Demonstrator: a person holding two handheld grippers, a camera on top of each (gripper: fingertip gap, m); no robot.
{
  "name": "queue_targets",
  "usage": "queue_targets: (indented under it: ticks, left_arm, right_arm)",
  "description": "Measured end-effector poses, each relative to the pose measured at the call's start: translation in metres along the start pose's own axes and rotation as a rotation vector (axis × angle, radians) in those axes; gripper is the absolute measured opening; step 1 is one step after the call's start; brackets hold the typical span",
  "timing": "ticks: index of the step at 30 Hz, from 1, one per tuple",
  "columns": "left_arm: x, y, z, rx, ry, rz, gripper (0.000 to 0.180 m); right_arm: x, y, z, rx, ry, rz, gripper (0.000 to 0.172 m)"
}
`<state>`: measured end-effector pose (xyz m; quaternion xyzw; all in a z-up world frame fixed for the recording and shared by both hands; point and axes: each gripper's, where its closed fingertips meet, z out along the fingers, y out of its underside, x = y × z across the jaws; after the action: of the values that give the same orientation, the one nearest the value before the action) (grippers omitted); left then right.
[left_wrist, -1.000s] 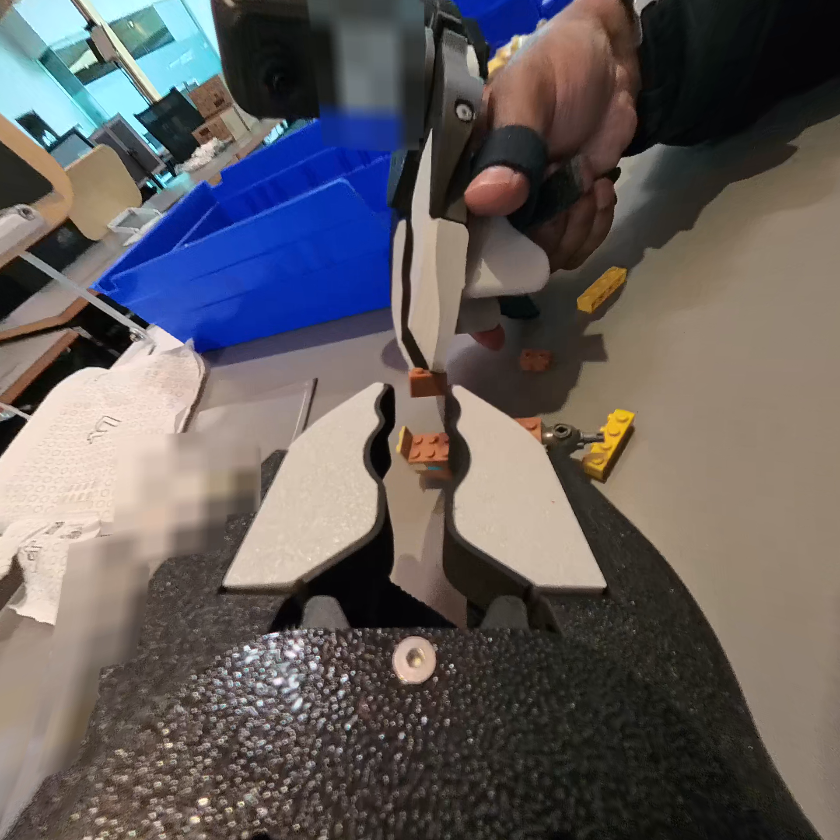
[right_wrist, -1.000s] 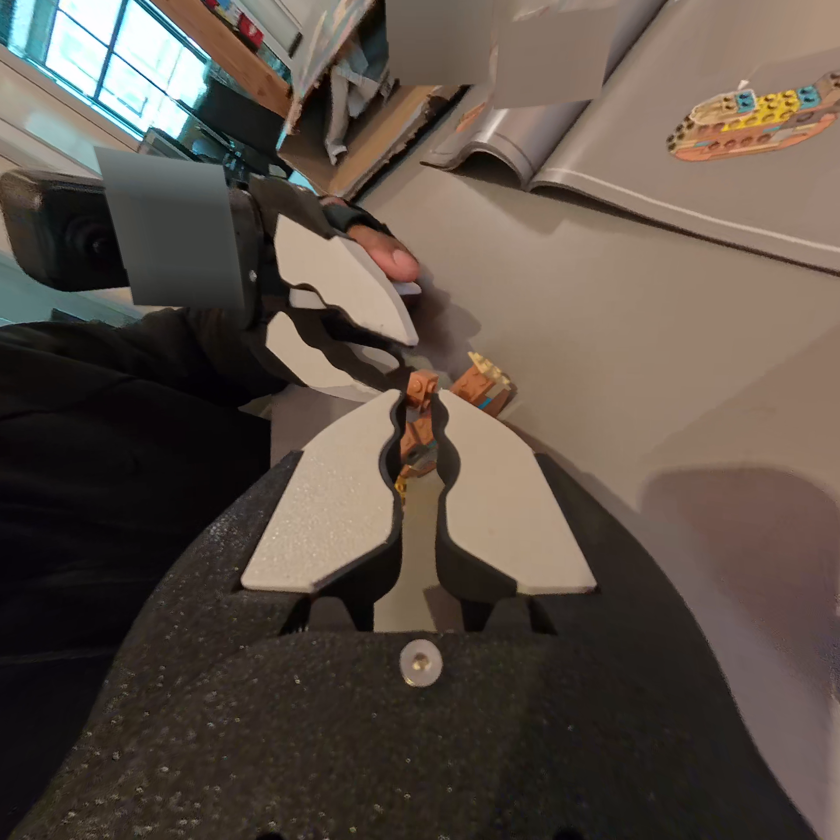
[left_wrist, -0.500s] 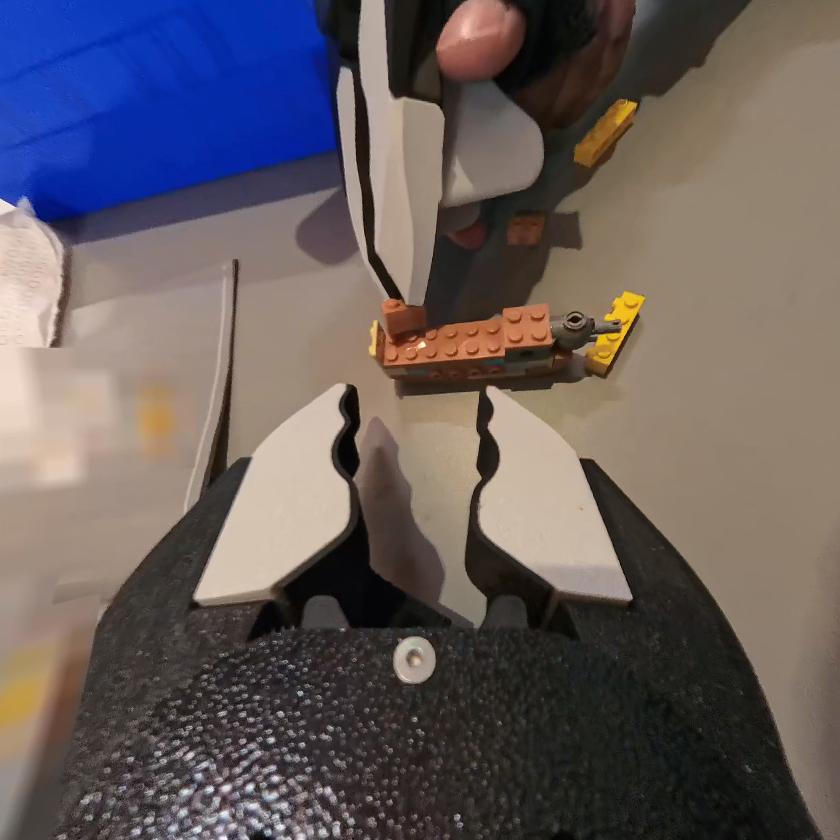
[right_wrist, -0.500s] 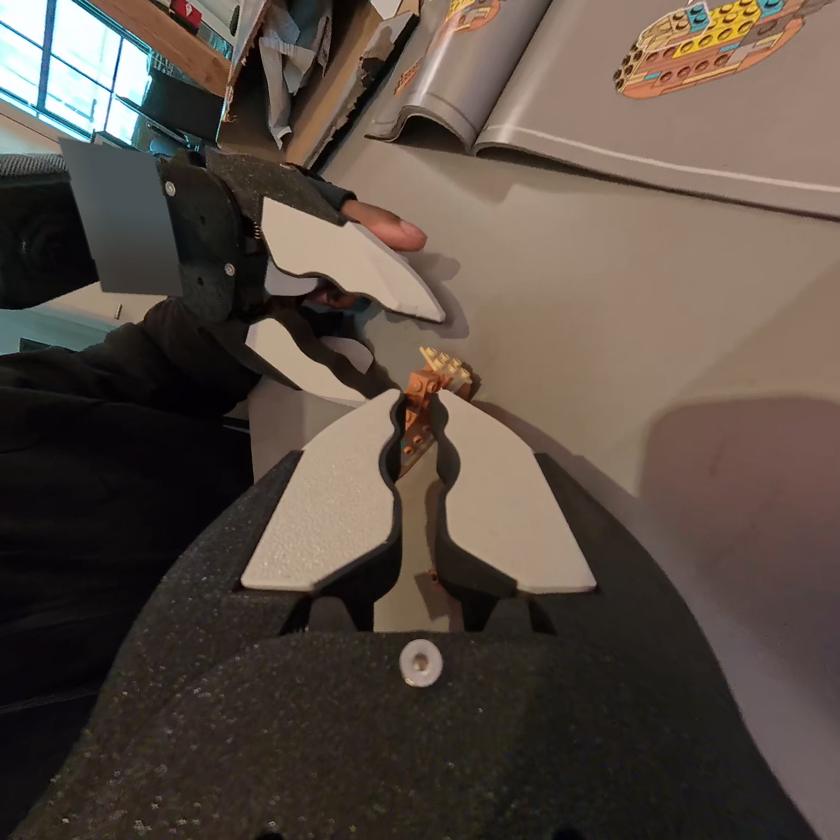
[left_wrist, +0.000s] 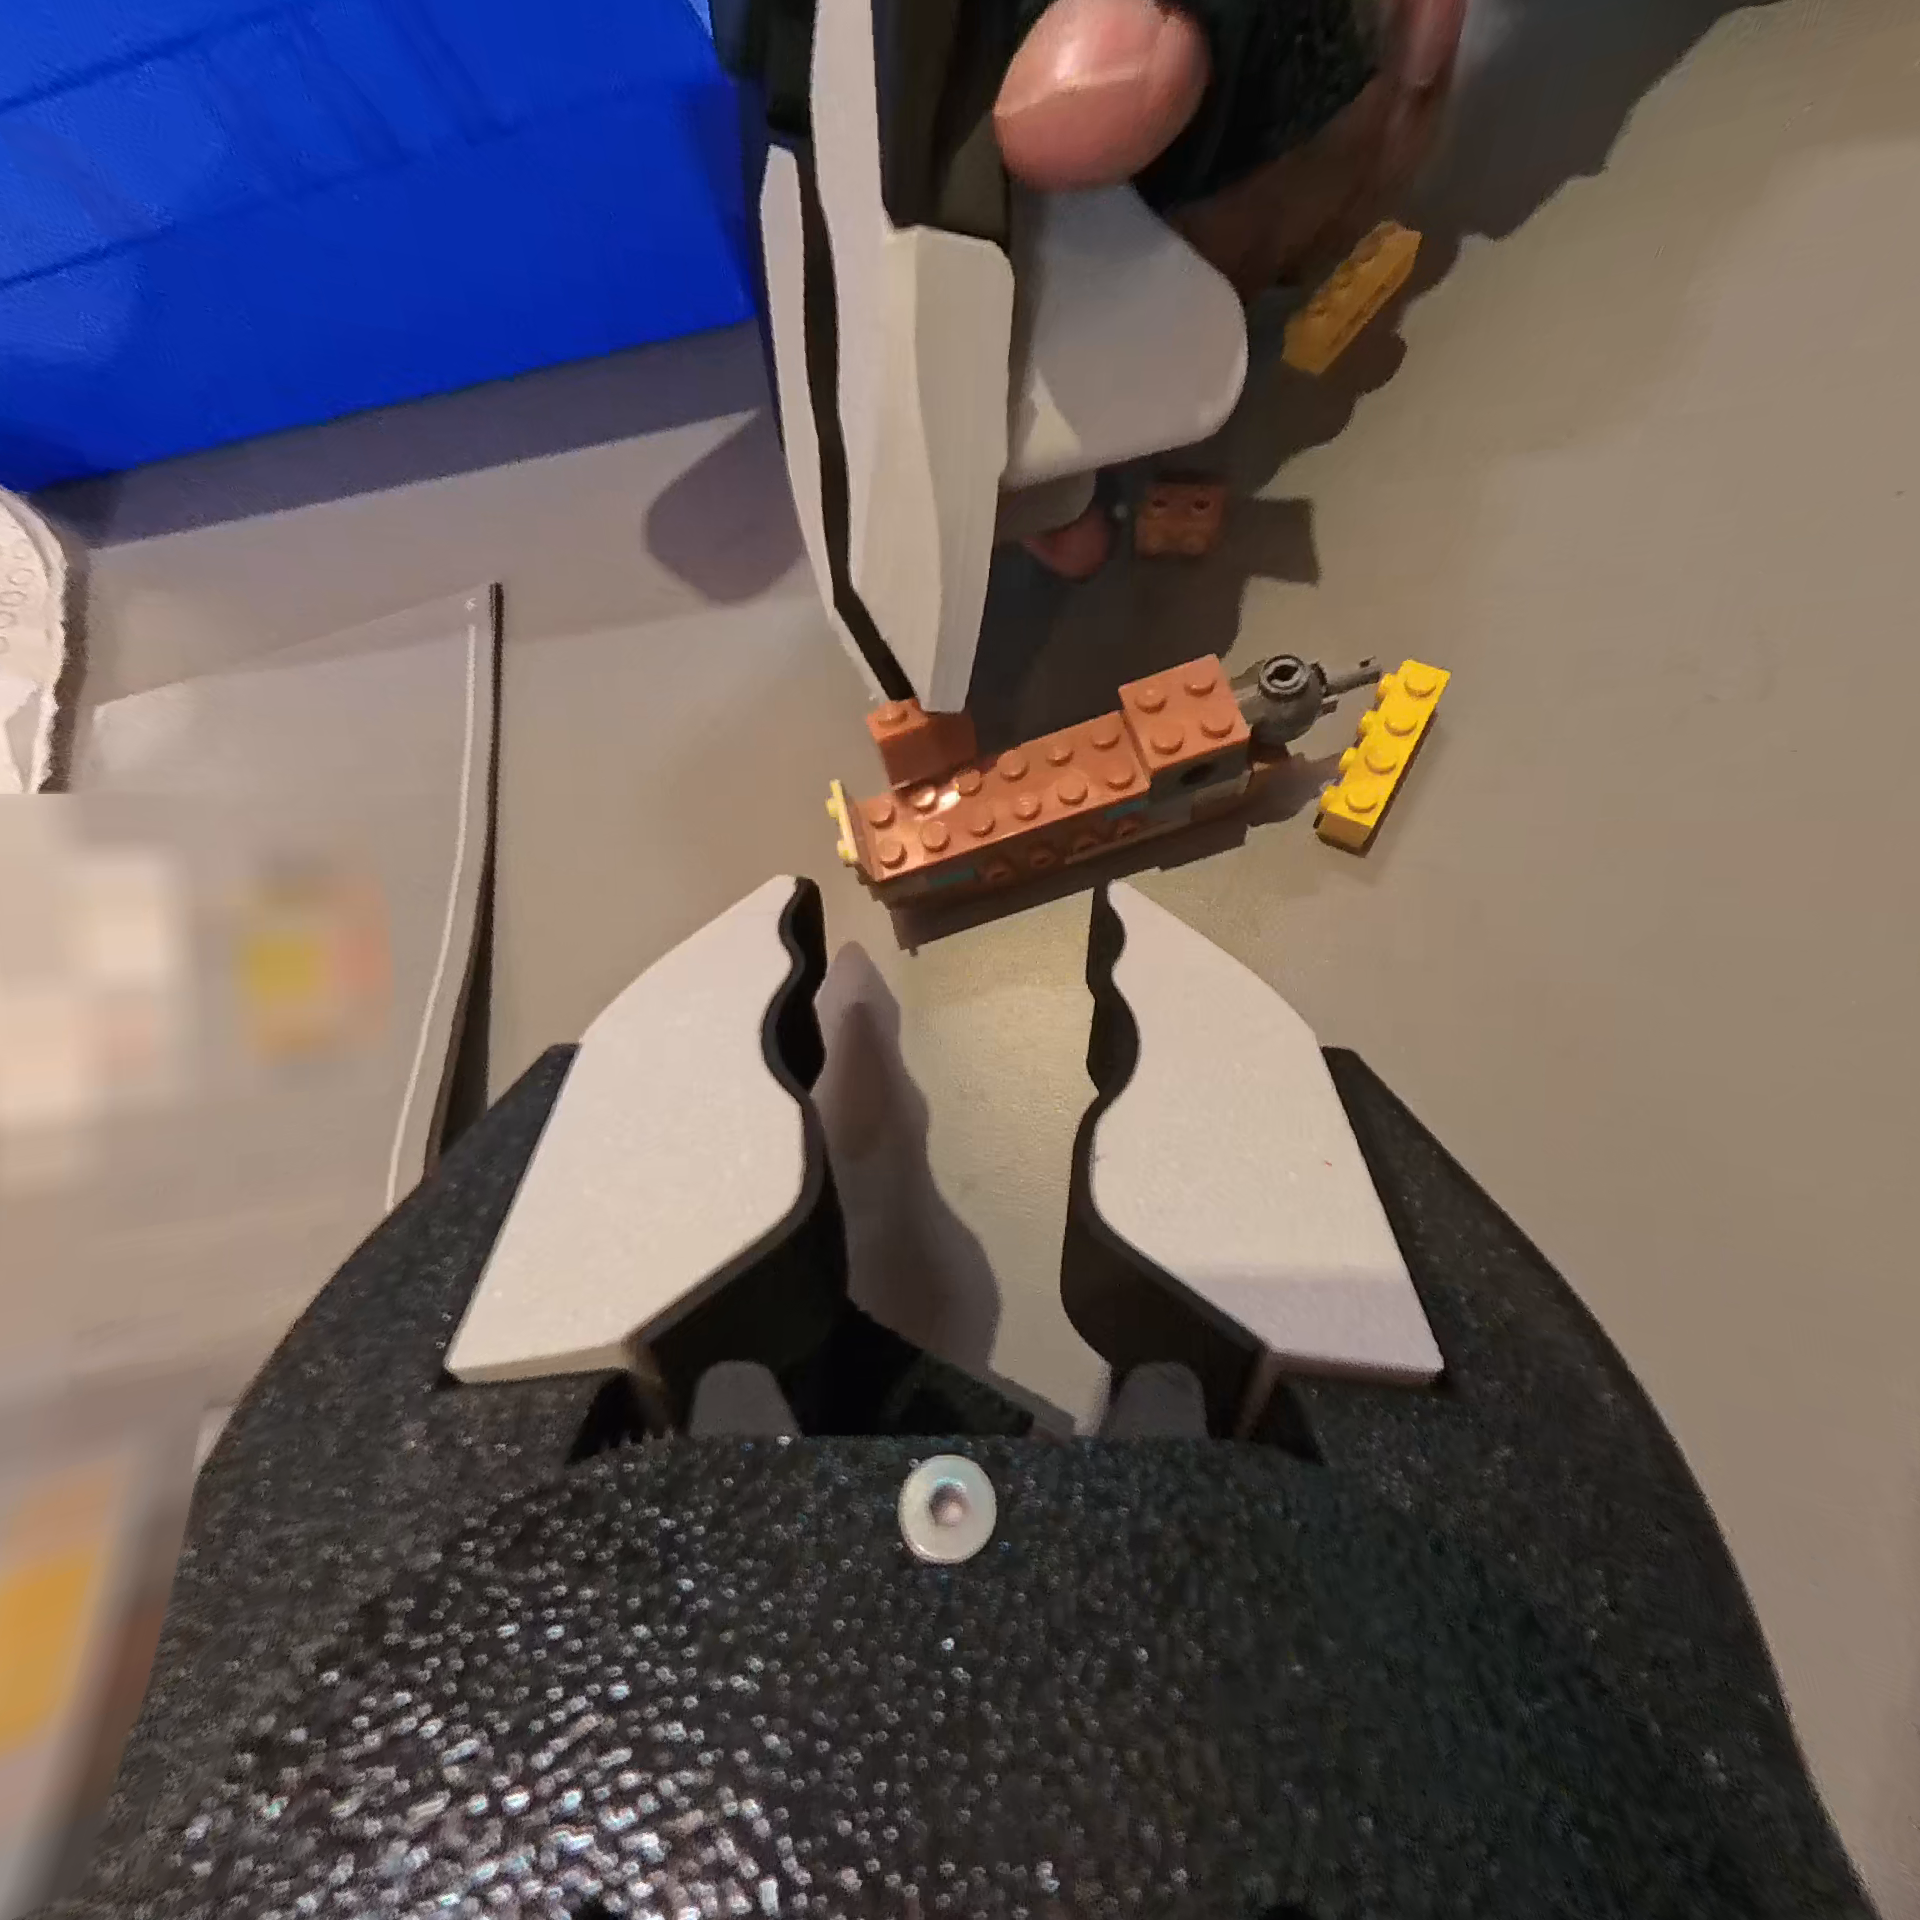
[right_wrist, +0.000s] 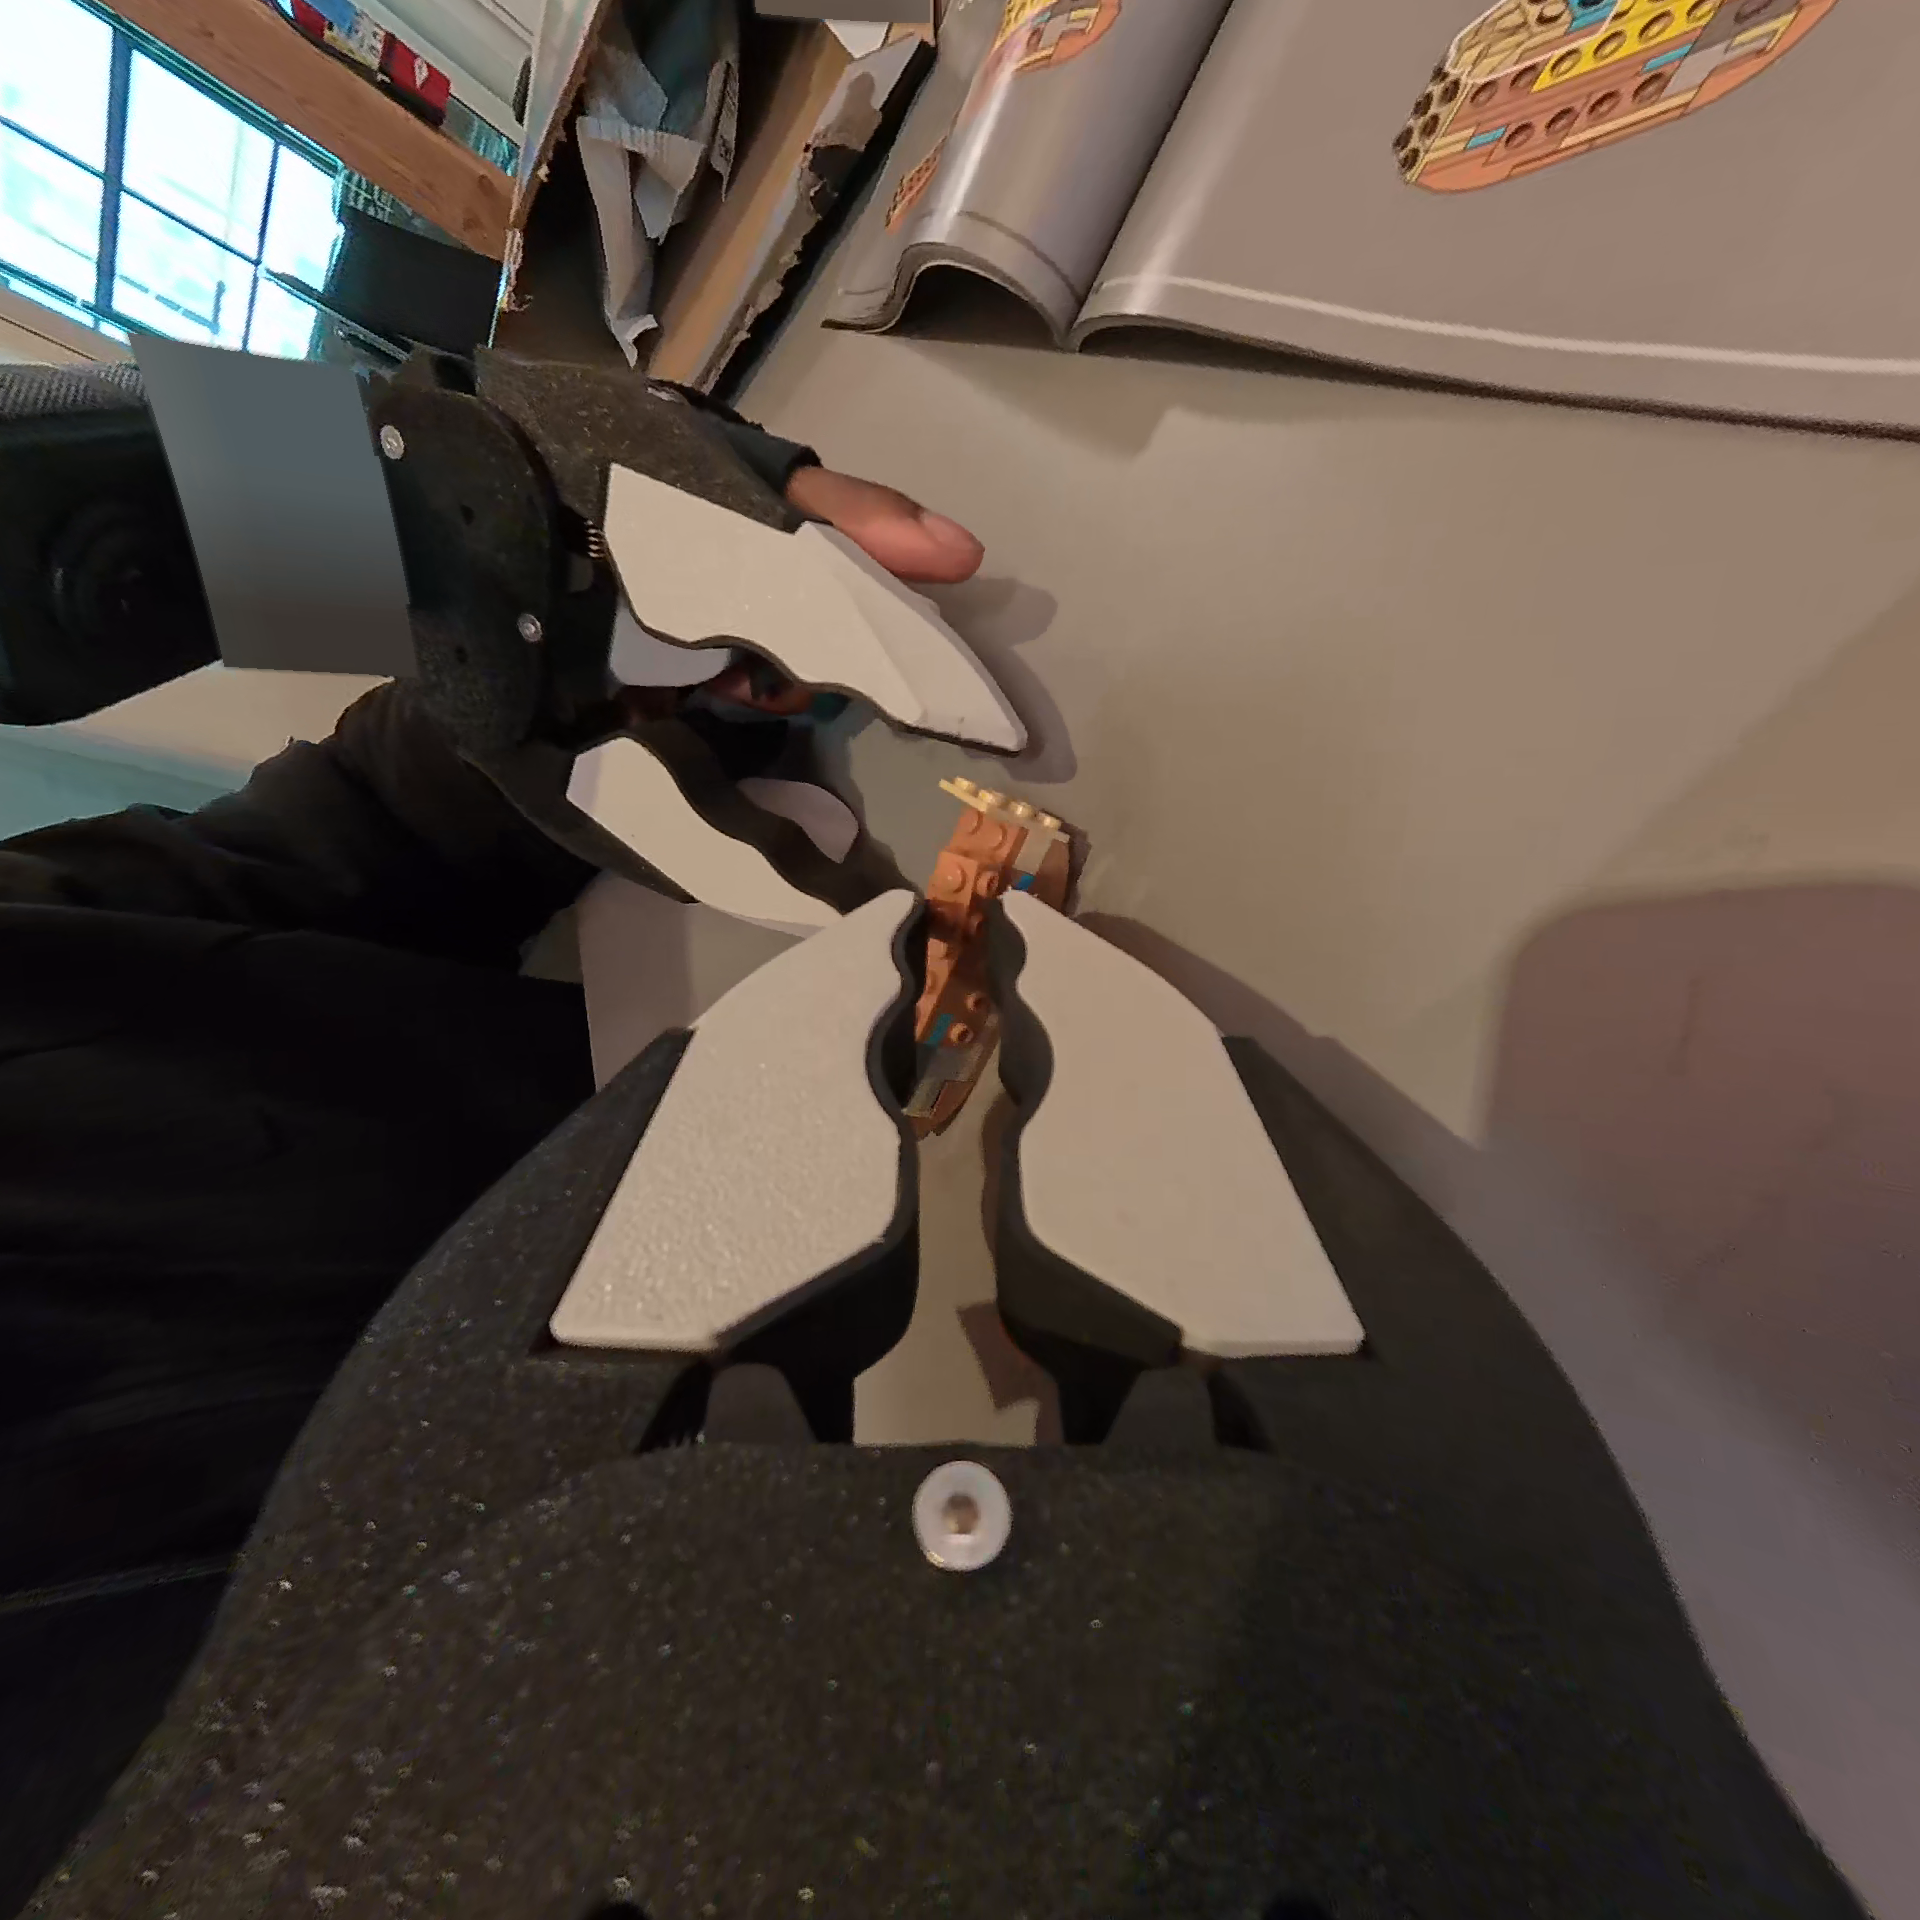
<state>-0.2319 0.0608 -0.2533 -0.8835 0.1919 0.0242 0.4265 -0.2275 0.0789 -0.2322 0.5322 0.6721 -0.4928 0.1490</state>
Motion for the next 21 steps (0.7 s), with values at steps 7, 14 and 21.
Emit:
queue_targets:
  ticks: [7,14,21]
  left_arm:
    - [-0.0002,-0.001,0.0008,-0.001,-0.012,0.005,0.046]
    - [0.0018,-0.0022,0.0005,0.005,-0.02,0.024,0.041]
    - [0.0032,-0.0025,-0.0002,0.011,-0.022,0.037,0.038]
  right_arm:
    - [-0.0012,-0.0036,0.0016,-0.009,0.031,-0.011,0.01]
    - [-0.0008,-0.0038,0.003,-0.036,0.076,-0.005,0.01]
    - [-0.0025,-0.0028,0.0071,-0.069,0.108,-0.014,0.01]
